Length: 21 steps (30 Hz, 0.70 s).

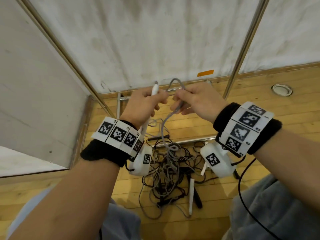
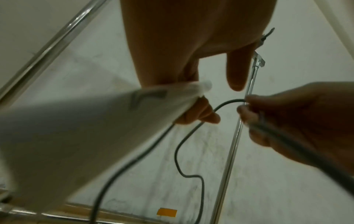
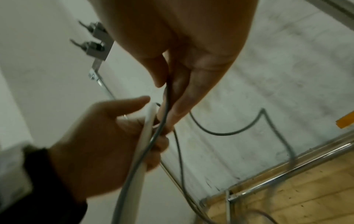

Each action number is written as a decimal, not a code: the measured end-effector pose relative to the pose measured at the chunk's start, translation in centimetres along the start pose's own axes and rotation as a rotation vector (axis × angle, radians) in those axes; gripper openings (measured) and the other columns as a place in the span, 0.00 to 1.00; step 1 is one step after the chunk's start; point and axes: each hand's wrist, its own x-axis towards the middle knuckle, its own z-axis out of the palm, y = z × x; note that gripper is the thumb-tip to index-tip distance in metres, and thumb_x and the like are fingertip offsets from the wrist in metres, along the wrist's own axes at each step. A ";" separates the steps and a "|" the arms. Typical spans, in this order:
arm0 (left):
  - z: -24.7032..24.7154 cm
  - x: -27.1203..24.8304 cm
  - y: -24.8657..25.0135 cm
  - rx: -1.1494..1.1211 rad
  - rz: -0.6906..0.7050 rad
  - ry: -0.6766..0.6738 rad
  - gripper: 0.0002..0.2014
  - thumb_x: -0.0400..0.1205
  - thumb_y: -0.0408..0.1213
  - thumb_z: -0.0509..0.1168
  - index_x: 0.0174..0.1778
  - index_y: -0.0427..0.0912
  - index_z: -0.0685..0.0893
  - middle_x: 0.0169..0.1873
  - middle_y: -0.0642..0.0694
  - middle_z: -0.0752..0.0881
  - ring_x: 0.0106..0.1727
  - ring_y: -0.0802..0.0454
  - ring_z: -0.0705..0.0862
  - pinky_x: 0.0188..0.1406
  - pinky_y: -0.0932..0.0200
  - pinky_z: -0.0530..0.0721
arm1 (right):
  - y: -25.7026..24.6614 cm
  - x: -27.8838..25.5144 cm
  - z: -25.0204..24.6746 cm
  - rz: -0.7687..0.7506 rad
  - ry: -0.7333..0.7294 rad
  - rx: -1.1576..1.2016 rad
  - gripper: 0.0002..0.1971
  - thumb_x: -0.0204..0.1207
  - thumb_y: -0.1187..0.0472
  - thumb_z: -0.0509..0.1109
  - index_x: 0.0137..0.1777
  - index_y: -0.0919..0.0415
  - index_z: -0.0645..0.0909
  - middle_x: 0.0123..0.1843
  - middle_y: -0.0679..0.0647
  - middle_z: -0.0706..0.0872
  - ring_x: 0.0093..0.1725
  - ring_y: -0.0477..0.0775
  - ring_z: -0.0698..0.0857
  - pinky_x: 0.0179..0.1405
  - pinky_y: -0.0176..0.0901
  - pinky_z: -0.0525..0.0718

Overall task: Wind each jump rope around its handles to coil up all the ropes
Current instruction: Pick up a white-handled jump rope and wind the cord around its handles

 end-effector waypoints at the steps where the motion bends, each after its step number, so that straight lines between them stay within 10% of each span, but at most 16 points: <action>1: 0.2 -0.2 -0.1 0.071 -0.016 -0.073 0.06 0.77 0.42 0.71 0.35 0.48 0.89 0.32 0.50 0.86 0.32 0.55 0.78 0.30 0.57 0.75 | -0.3 0.1 -0.3 -0.011 0.050 0.050 0.14 0.83 0.60 0.61 0.38 0.61 0.82 0.35 0.57 0.90 0.32 0.52 0.88 0.31 0.39 0.86; 5: 1.1 -1.1 0.0 0.265 -0.034 -0.247 0.09 0.75 0.48 0.73 0.32 0.49 0.89 0.23 0.55 0.80 0.24 0.58 0.76 0.30 0.58 0.76 | -1.4 0.9 -1.6 -0.024 0.221 0.289 0.14 0.83 0.59 0.61 0.38 0.63 0.80 0.29 0.56 0.89 0.27 0.53 0.85 0.26 0.39 0.83; 12: 1.7 -1.3 1.2 0.064 0.031 -0.133 0.08 0.80 0.34 0.69 0.35 0.42 0.87 0.23 0.55 0.85 0.25 0.61 0.82 0.23 0.66 0.76 | -1.6 1.9 -3.0 0.101 0.313 0.462 0.17 0.82 0.49 0.63 0.47 0.65 0.80 0.42 0.61 0.90 0.37 0.55 0.90 0.36 0.41 0.86; 18: 1.0 -0.4 2.4 -0.177 0.072 0.140 0.11 0.81 0.34 0.68 0.32 0.41 0.85 0.27 0.45 0.84 0.25 0.58 0.79 0.22 0.65 0.73 | -0.6 0.2 -1.9 0.233 -0.186 0.252 0.34 0.70 0.31 0.61 0.59 0.62 0.79 0.48 0.55 0.90 0.52 0.52 0.88 0.56 0.47 0.81; 21: 0.4 -0.2 3.0 -0.355 0.045 0.149 0.09 0.82 0.32 0.66 0.35 0.40 0.84 0.26 0.49 0.85 0.24 0.60 0.79 0.20 0.67 0.71 | -0.3 -1.1 -0.7 0.174 -0.400 0.115 0.17 0.76 0.42 0.64 0.51 0.55 0.81 0.50 0.49 0.89 0.55 0.49 0.84 0.61 0.49 0.80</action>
